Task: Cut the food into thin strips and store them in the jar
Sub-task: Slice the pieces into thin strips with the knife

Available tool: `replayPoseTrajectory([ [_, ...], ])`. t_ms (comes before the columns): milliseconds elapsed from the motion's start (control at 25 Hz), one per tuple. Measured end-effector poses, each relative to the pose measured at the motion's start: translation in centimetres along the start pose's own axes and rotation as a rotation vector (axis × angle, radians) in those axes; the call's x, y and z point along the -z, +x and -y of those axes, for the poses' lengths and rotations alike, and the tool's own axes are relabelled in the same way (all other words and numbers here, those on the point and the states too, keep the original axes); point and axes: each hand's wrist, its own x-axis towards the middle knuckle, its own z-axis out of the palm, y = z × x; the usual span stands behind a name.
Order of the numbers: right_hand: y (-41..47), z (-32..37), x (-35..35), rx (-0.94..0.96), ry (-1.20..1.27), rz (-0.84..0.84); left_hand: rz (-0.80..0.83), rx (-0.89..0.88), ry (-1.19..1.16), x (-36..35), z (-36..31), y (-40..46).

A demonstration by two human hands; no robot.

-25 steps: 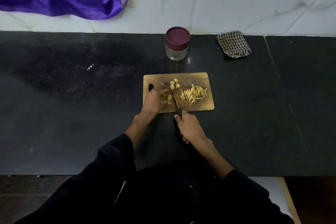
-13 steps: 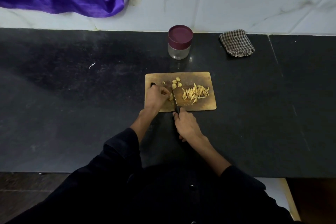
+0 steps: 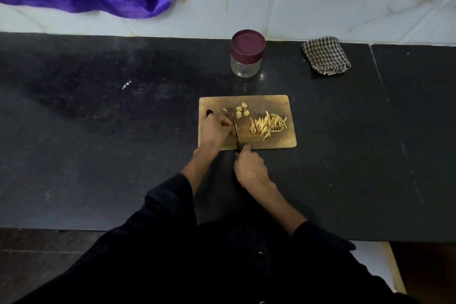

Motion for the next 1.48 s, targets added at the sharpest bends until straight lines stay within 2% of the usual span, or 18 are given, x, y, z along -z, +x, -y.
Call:
replayPoseTrajectory([
  [200, -0.6, -0.9, -0.5, -0.035, -0.006, 0.021, -0.007, 0.015, -0.018, -0.1, -0.2, -0.1],
  [440, -0.7, -2.3, 0.5, -0.042, 0.073, -0.070, -0.006, 0.016, -0.040, -0.1, 0.1, -0.4],
  [760, -0.5, -0.1, 0.1, 0.053, 0.043, -0.025, -0.008, -0.001, -0.062, 0.2, 0.4, -0.4],
  [1480, -0.7, -0.4, -0.5, -0.030, 0.030, 0.018, -0.068, 0.040, -0.003, -0.2, -0.7, -0.7],
])
